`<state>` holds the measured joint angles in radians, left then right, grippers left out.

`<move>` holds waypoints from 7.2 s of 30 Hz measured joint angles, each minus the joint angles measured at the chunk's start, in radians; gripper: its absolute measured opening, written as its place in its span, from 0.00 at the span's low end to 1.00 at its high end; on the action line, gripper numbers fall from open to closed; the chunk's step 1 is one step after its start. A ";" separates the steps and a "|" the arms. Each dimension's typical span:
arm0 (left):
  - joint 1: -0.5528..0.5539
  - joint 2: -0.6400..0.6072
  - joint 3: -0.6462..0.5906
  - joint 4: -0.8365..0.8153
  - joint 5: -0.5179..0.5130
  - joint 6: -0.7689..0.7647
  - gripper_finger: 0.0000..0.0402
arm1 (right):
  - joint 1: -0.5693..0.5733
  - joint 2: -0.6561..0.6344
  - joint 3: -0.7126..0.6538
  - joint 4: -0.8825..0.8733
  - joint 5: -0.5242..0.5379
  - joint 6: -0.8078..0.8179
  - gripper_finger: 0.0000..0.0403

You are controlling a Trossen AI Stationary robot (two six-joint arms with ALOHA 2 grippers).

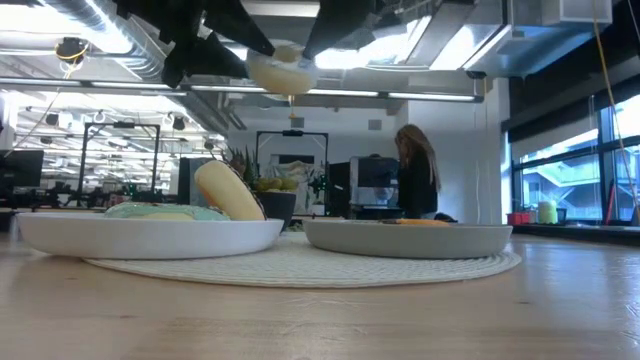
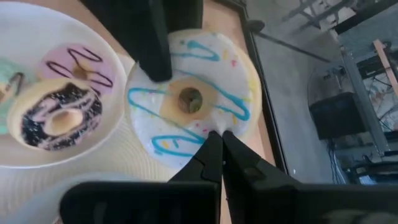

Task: Pick & Place donuts
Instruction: Put the big white donut onto the white plate, then return to Home Position

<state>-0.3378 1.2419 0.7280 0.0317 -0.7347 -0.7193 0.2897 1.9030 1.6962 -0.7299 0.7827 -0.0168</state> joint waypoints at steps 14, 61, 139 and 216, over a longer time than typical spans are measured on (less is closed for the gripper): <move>0.000 0.000 0.000 0.001 0.001 0.011 0.29 | 0.000 0.000 0.000 0.023 -0.025 -0.025 0.01; -0.302 -0.172 0.000 -0.513 0.273 -0.544 0.19 | 0.021 -0.126 -0.033 -0.475 -0.078 0.379 0.48; -0.245 0.082 0.000 -0.559 0.370 -0.670 0.51 | 0.021 -0.125 -0.033 -0.450 -0.105 0.349 0.48; 0.117 -0.117 -0.120 0.297 0.651 0.482 0.67 | 0.024 -1.192 -1.263 0.551 -0.461 0.142 0.48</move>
<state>-0.2207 1.1247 0.6080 0.3283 -0.0834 -0.2372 0.3138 0.7107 0.4327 -0.1792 0.3218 0.1257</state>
